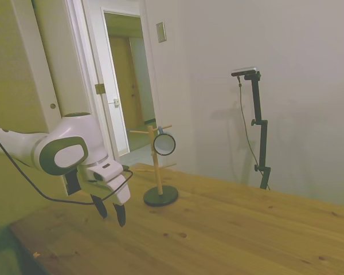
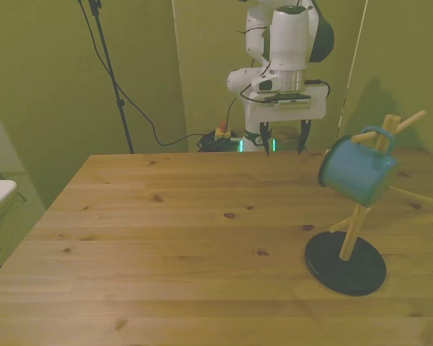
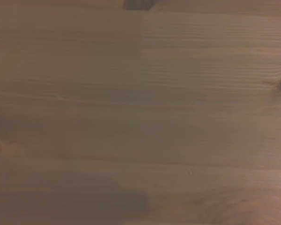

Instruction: Unload the mug

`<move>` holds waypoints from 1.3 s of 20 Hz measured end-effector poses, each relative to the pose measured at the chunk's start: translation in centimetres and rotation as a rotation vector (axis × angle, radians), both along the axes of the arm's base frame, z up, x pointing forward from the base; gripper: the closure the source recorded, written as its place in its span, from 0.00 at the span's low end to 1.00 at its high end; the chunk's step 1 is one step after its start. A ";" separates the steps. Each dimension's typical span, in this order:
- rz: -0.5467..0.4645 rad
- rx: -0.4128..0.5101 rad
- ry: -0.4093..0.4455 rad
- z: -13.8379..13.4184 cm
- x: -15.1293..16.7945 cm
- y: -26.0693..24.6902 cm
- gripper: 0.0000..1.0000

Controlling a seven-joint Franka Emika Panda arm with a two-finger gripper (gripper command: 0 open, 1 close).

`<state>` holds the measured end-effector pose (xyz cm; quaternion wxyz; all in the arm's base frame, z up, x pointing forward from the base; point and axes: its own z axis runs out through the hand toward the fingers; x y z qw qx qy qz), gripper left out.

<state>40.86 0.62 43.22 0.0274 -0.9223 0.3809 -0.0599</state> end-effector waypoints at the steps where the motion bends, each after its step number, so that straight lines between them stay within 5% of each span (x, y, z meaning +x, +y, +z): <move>1: 0.000 0.000 0.001 -0.1 0.0 0.0 0.00; 8: -0.030 0.001 -0.182 2.8 3.5 -1.6 0.00; 19: -0.006 0.013 -0.357 14.9 11.6 -4.4 0.00; 26: 0.064 0.081 -0.449 15.0 12.5 -8.2 0.00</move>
